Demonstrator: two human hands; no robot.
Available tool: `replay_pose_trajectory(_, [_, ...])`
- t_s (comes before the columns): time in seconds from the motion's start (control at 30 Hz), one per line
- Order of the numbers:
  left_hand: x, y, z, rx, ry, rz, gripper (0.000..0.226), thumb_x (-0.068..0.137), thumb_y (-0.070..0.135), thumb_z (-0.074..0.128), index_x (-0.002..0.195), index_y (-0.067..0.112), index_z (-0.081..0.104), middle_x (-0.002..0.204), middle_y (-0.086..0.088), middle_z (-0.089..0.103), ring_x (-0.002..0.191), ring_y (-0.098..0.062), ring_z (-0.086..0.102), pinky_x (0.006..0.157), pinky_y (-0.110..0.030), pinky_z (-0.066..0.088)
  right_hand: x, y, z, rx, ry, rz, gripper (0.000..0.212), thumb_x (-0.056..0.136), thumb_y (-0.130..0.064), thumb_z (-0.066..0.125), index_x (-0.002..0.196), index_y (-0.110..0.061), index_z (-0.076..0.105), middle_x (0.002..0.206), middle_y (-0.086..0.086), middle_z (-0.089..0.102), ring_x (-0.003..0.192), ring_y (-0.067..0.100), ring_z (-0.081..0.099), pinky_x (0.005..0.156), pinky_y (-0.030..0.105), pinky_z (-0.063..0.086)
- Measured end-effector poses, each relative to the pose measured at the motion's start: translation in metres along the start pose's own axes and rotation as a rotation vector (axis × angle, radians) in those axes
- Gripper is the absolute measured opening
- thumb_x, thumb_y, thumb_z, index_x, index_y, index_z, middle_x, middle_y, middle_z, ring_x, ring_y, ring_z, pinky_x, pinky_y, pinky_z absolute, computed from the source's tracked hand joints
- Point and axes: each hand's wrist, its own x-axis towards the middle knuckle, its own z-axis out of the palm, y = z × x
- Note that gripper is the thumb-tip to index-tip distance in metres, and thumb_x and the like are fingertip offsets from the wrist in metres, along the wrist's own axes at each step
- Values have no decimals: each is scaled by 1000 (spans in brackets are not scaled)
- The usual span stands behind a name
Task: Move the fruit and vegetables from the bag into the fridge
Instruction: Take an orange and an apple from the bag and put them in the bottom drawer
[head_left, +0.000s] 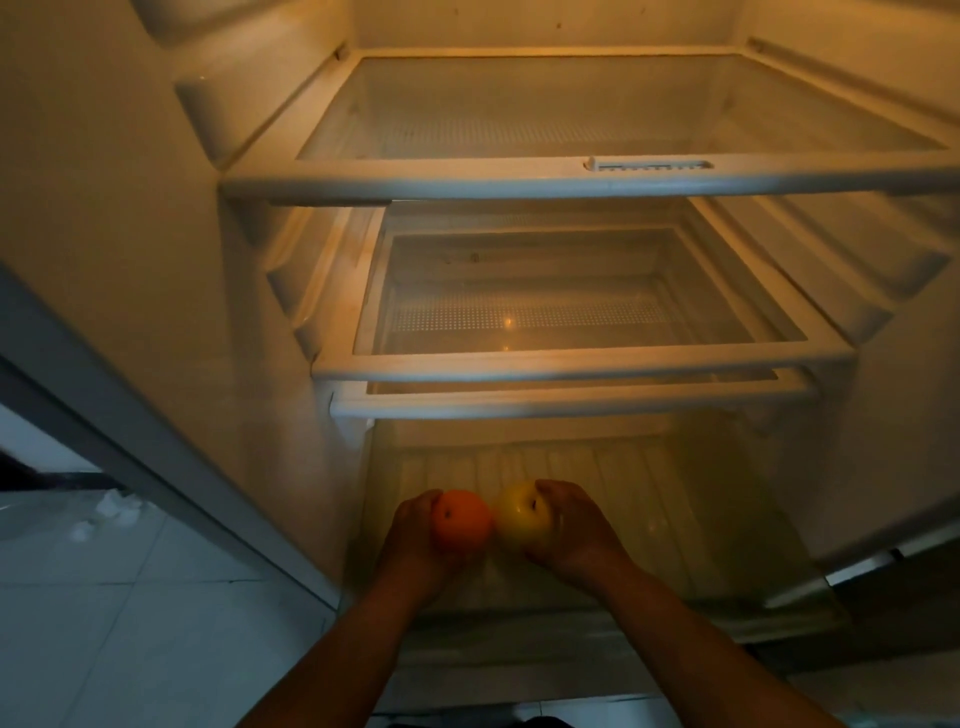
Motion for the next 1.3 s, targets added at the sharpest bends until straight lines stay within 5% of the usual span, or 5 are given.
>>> replay_pose_trajectory(0.3, [-4, -4, 1, 53, 23, -27, 87, 70, 28, 79, 142, 22, 31, 145, -9, 24, 126, -29, 39, 97, -31, 37, 2, -1, 8, -12, 6, 15, 74, 70, -37, 72, 134, -19, 39, 137, 5, 39, 122, 24, 43, 97, 32, 40])
replay_pose_trajectory(0.47, [-3, -3, 1, 49, 26, -26, 82, 73, 29, 77, 141, 24, 31, 145, -8, 25, 126, -28, 39, 94, -29, 36, 5, 3, 12, 68, 35, 61, 55, 63, -28, 77, 112, -16, 55, 120, 8, 53, 107, 25, 55, 83, 29, 46])
replay_pose_trajectory(0.63, [11, 4, -5, 65, 64, -11, 76, 76, 30, 74, 140, 26, 34, 144, -10, 28, 123, -32, 42, 90, -31, 38, 19, -10, 12, 119, 129, 27, 54, 75, -30, 71, 122, -15, 49, 125, 7, 49, 110, 24, 51, 82, 26, 41])
replay_pose_trajectory(0.93, [15, 0, 0, 143, 102, 27, 66, 82, 31, 66, 140, 30, 33, 145, -8, 26, 118, -33, 44, 85, -36, 42, 21, -7, 29, 108, 132, 46, 83, 74, -28, 75, 142, -19, 30, 133, 14, 36, 117, 31, 45, 88, 30, 41])
replay_pose_trajectory(1.3, [21, 7, 1, 152, 142, 99, 62, 86, 31, 63, 140, 22, 35, 146, -11, 27, 117, -32, 46, 82, -30, 40, 23, -8, 25, 79, 232, 20, 68, 74, -11, 68, 136, -10, 39, 131, 16, 44, 119, 32, 45, 92, 35, 40])
